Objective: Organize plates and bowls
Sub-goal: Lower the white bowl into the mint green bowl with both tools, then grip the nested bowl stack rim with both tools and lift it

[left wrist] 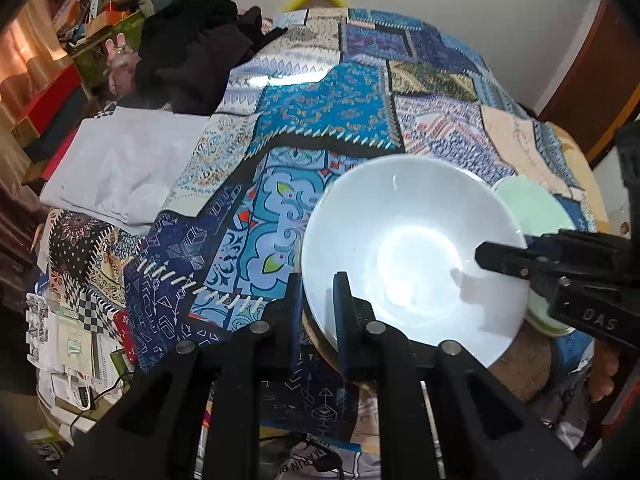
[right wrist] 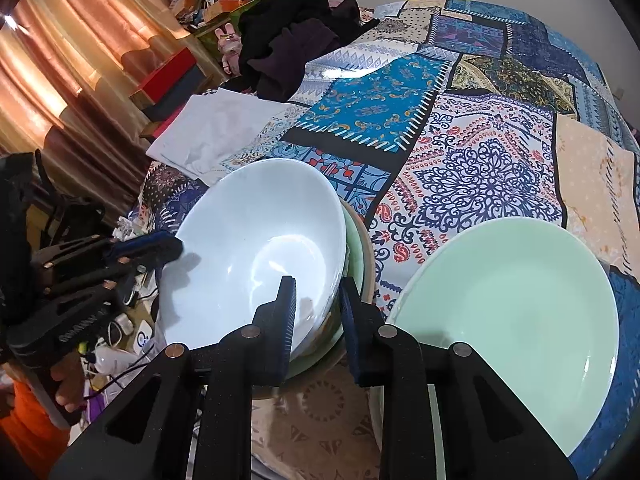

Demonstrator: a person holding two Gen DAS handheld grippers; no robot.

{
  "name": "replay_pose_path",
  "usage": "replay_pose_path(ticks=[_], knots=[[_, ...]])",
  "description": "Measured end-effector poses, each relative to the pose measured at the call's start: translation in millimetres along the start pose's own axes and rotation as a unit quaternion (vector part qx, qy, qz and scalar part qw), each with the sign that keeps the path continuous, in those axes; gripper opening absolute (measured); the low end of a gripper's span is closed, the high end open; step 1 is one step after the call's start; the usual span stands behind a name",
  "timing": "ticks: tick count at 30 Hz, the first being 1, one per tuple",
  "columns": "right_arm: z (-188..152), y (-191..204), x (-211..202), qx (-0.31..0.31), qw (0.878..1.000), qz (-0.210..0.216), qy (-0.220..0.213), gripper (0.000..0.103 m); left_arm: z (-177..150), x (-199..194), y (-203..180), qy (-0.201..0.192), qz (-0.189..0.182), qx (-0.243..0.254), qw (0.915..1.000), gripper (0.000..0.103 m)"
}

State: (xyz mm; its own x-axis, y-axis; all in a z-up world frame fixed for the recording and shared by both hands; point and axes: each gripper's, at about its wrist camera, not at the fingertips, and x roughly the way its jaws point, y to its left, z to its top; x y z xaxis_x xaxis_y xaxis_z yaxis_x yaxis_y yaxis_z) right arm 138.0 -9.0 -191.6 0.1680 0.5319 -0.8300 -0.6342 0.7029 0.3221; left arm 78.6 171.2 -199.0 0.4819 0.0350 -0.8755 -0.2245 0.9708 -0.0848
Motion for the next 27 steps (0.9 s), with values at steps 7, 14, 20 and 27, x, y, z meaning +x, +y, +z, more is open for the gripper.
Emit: replay_pose_path(ticks=[7, 14, 20, 27], knots=[[1.1, 1.1, -13.3, -0.017, 0.999, -0.029, -0.025, 0.035, 6.0, -22.3, 2.5, -0.028, -0.014, -0.01, 0.9995, 0.021], [3.3, -7.3, -6.0, -0.005, 0.999, -0.035, -0.017, 0.041, 0.0, -11.2, 13.7, -0.009, -0.025, -0.033, 0.9991, 0.043], [1.1, -10.4, 8.3, -0.002, 1.0, -0.031, 0.006, 0.041, -9.9, 12.4, 17.2, 0.028, -0.047, -0.045, 0.9975, 0.044], [0.3, -10.3, 21.4, 0.002, 1.0, -0.019, 0.022, 0.041, -17.4, 27.8, 13.9, 0.048, -0.068, -0.046, 0.9955, 0.044]])
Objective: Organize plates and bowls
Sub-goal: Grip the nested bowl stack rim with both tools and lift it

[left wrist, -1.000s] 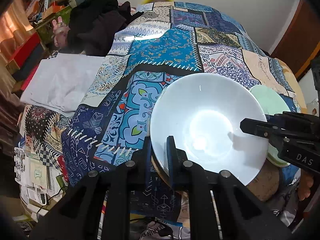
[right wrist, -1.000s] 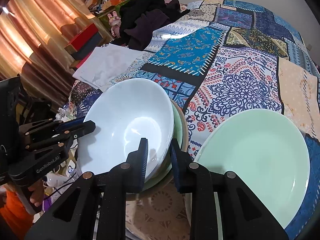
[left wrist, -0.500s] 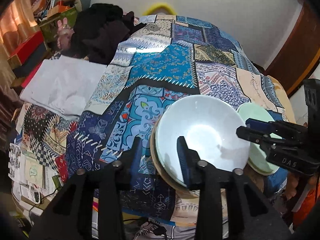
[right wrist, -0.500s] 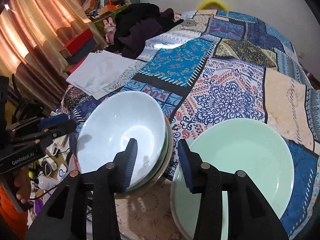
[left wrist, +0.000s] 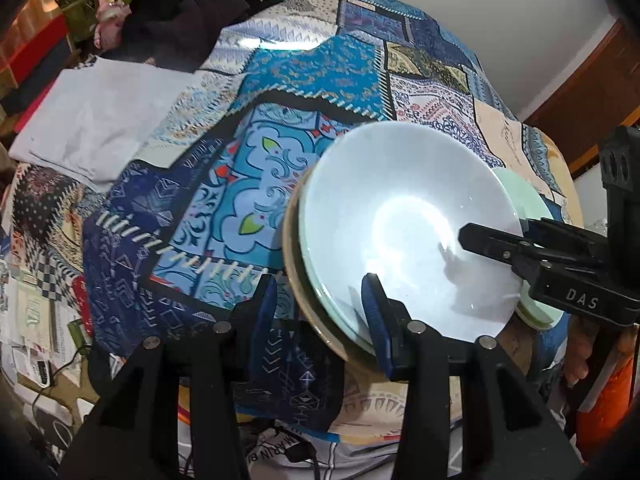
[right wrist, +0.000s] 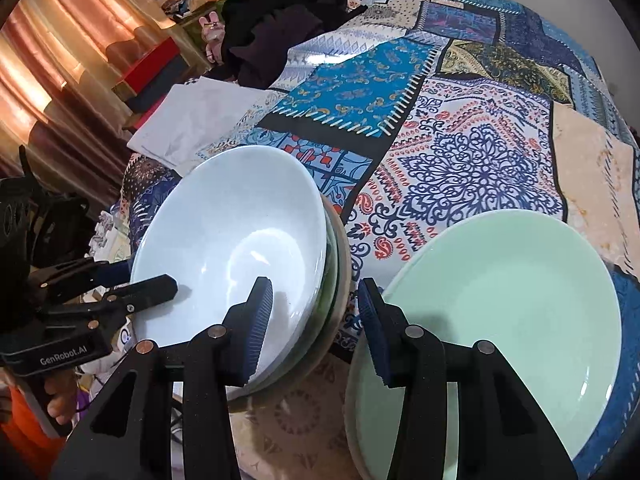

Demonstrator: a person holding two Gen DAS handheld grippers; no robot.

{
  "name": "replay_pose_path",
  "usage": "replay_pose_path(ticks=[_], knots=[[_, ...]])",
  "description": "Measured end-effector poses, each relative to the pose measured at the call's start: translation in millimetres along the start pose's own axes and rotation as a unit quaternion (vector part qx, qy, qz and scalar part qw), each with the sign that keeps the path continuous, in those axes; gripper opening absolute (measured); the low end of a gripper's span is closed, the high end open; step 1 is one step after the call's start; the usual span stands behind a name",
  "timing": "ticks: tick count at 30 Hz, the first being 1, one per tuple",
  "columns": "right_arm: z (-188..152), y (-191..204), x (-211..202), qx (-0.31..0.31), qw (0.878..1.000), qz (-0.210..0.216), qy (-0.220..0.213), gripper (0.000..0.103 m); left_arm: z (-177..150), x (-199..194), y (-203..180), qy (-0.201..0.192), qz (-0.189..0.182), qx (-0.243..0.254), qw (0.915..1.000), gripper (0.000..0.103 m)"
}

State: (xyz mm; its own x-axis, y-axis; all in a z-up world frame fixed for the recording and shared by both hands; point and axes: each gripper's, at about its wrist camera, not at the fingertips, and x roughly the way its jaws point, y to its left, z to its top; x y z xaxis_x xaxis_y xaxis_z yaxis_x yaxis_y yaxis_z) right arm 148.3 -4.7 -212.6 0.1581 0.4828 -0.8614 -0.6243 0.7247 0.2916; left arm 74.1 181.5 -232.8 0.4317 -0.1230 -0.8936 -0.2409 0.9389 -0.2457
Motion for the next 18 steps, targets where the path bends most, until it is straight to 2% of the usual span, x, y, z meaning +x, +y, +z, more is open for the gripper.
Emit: replay_pose_path(ticks=[7, 18], knots=[[0.8, 6.8, 11.6, -0.008, 1.0, 0.01, 0.018, 0.041, 0.8, 17.1, 0.4, 0.02, -0.019, -0.015, 0.9995, 0.044], [0.6, 9.4, 18.0, -0.015, 1.0, 0.005, 0.014, 0.038, -0.4, 28.8, 1.5, 0.024, -0.031, -0.038, 0.9985, 0.039]])
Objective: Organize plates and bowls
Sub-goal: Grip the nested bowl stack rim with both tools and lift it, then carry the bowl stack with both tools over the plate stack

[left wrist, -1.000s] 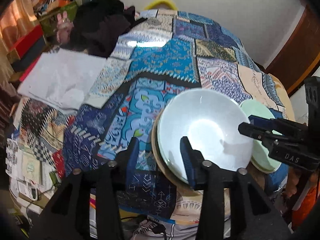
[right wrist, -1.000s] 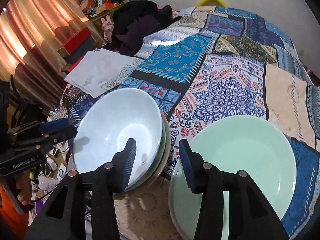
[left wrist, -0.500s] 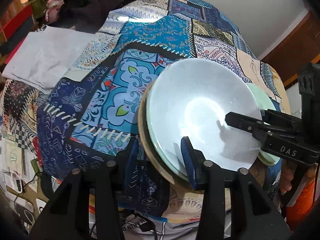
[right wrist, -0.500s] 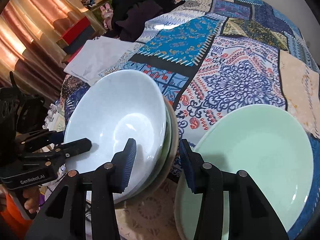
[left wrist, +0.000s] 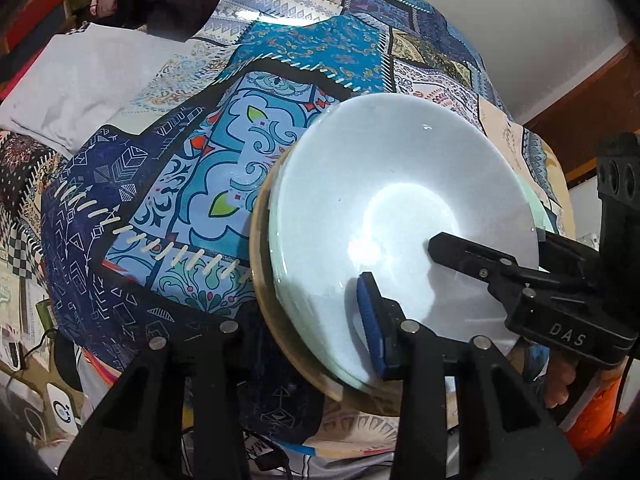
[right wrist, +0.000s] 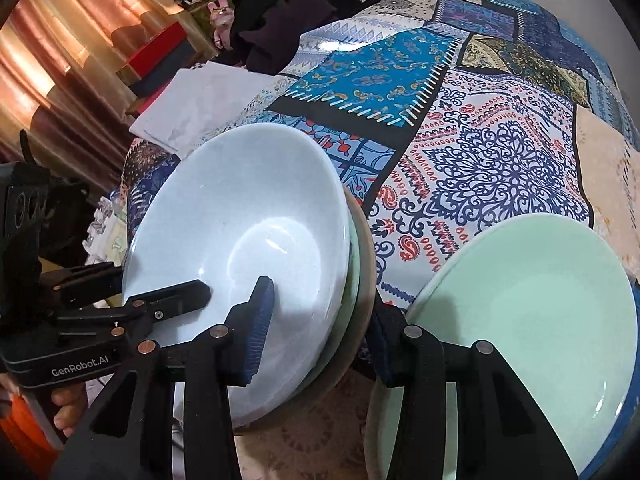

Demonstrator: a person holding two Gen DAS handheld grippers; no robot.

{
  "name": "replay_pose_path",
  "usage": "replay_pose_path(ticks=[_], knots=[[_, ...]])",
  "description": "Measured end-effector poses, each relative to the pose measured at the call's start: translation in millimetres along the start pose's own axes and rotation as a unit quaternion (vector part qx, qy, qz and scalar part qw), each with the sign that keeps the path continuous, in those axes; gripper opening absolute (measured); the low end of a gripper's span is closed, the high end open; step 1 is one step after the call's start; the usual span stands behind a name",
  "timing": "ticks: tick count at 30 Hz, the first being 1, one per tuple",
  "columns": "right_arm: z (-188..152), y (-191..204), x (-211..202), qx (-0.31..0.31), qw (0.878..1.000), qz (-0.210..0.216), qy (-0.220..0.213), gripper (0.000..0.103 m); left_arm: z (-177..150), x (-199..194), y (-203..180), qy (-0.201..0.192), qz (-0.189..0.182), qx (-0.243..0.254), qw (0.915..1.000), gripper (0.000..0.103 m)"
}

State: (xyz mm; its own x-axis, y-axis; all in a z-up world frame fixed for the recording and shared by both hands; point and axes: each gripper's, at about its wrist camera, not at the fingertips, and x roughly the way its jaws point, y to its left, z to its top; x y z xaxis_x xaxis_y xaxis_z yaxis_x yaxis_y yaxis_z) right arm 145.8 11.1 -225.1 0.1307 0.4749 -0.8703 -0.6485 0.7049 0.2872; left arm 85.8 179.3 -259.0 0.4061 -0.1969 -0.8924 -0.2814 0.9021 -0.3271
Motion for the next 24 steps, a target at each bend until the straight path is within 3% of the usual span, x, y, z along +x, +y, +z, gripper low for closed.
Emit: replay_pose_path(ticks=[14, 24], knots=[[2.9, -5.2, -6.9, 0.033, 0.999, 0.006, -0.003, 0.033, 1.8, -11.0, -8.3, -0.004, 0.024, -0.026, 0.9994, 0.038], [6.4, -6.0, -31.2, 0.04, 0.998, 0.009, -0.038, 0.033, 5.6, -31.9, -21.3, -0.031, 0.031, -0.021, 0.9988, 0.038]])
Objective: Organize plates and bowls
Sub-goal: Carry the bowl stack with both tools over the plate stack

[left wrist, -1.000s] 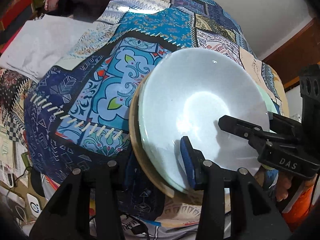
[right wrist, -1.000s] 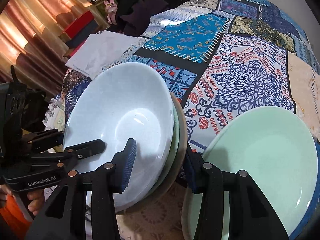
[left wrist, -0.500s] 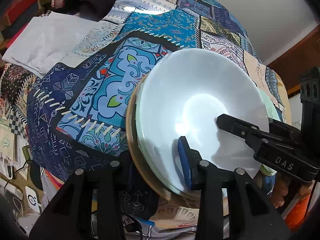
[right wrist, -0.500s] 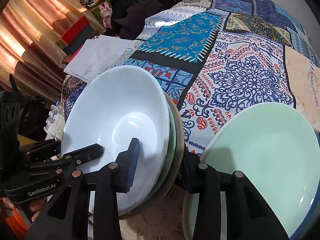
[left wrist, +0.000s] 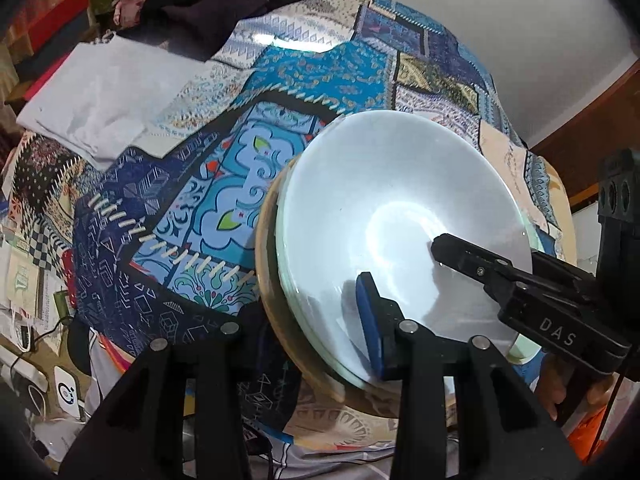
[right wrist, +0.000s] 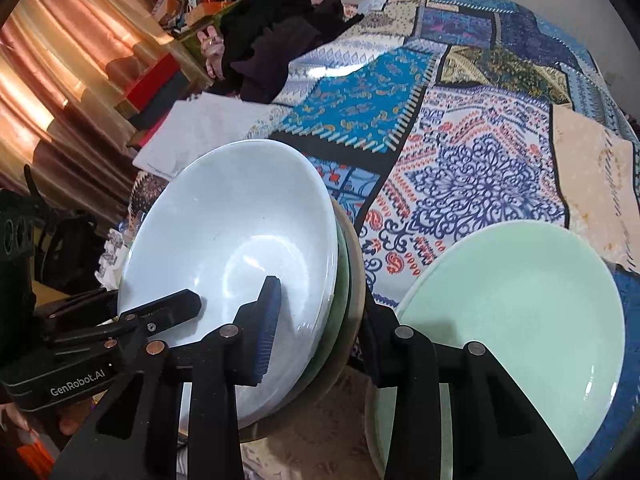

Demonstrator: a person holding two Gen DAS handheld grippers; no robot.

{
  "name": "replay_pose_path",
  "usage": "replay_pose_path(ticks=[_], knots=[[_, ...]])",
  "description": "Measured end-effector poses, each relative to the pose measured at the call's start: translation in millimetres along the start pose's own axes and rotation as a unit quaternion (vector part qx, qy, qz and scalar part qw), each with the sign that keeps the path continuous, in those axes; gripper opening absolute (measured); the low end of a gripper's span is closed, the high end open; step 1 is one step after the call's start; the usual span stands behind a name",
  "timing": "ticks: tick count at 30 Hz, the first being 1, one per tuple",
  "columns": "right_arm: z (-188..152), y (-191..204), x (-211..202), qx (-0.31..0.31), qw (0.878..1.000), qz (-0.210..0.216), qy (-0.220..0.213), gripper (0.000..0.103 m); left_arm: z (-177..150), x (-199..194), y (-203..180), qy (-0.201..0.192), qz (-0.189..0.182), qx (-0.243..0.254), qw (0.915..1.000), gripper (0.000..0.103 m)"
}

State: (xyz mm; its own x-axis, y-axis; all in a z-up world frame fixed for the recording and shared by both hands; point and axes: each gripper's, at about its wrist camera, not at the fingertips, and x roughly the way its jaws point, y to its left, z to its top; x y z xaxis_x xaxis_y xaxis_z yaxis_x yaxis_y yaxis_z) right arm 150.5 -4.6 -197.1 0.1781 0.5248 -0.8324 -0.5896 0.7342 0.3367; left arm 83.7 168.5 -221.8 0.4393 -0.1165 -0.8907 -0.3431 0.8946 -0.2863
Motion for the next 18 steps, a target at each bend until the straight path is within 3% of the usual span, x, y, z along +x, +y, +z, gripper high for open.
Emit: replay_pose_path(ticks=[18], knots=[[0.8, -28.1, -67.6, 0.031, 0.996, -0.017, -0.078, 0.033, 14.4, -35.0, -62.2, -0.042, -0.016, 0.056, 0.9974, 0.038]])
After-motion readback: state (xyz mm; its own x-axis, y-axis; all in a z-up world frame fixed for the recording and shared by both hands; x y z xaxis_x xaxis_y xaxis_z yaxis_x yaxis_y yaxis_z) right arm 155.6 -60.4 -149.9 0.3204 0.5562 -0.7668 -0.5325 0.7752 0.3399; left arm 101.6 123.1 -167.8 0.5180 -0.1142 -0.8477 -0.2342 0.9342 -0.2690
